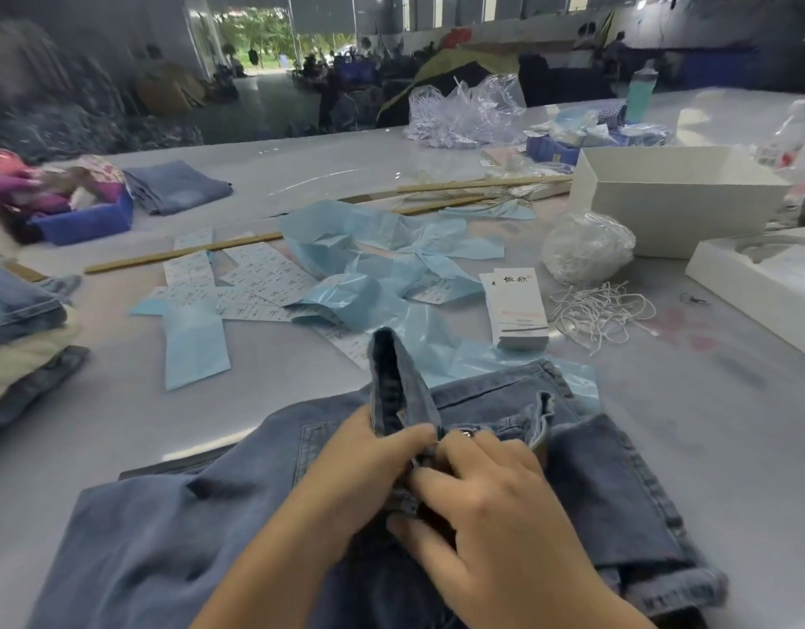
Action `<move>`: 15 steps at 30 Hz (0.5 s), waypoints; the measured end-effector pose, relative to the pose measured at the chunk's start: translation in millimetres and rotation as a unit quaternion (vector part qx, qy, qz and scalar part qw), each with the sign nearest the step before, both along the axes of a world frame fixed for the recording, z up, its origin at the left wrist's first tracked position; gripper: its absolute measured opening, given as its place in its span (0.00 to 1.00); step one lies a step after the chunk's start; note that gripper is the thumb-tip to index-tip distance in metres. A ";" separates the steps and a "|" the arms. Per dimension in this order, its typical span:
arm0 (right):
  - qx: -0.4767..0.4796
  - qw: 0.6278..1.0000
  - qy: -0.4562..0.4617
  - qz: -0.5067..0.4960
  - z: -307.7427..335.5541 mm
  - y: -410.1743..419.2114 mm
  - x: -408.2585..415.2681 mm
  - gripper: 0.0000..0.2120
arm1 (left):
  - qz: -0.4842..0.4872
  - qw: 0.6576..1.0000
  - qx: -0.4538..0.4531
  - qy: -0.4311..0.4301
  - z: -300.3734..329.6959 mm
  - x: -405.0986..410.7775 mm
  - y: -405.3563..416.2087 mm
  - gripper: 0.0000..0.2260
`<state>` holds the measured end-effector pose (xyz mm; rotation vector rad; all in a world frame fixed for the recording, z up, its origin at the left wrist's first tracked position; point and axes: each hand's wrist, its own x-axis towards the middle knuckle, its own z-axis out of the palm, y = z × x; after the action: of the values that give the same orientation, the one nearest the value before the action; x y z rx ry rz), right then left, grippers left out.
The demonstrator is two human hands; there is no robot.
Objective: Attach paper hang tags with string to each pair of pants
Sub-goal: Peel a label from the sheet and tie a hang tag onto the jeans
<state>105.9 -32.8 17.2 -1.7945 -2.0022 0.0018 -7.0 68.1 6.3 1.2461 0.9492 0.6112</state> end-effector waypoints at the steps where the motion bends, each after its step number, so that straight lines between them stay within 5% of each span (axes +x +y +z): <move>1: -0.011 0.998 0.056 0.007 1.9 -0.4 2.2 0.14 | -0.005 1.000 -0.016 0.002 -5.2 -7.0 -2.2 0.08; 4: -0.057 0.970 0.235 -0.022 9.6 0.7 17.3 0.20 | 0.002 0.995 -0.076 -0.066 -11.7 -21.1 -4.9 0.07; 8: -0.113 0.968 0.176 -0.139 17.6 13.0 42.0 0.14 | -0.024 0.992 -0.038 -0.114 -10.6 -17.3 -7.9 0.09; 11: -0.234 0.935 0.234 -0.126 20.9 30.2 58.3 0.23 | -0.008 0.997 -0.016 -0.081 -10.0 -5.4 -8.8 0.11; 15: -0.221 0.892 0.390 -0.053 13.7 42.5 63.5 0.08 | 0.103 0.992 0.061 0.028 -11.8 3.9 -9.4 0.11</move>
<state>169.5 9.7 31.0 -1.7400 -1.3666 1.0495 -3.2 58.7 -5.5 1.2880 1.1092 0.8106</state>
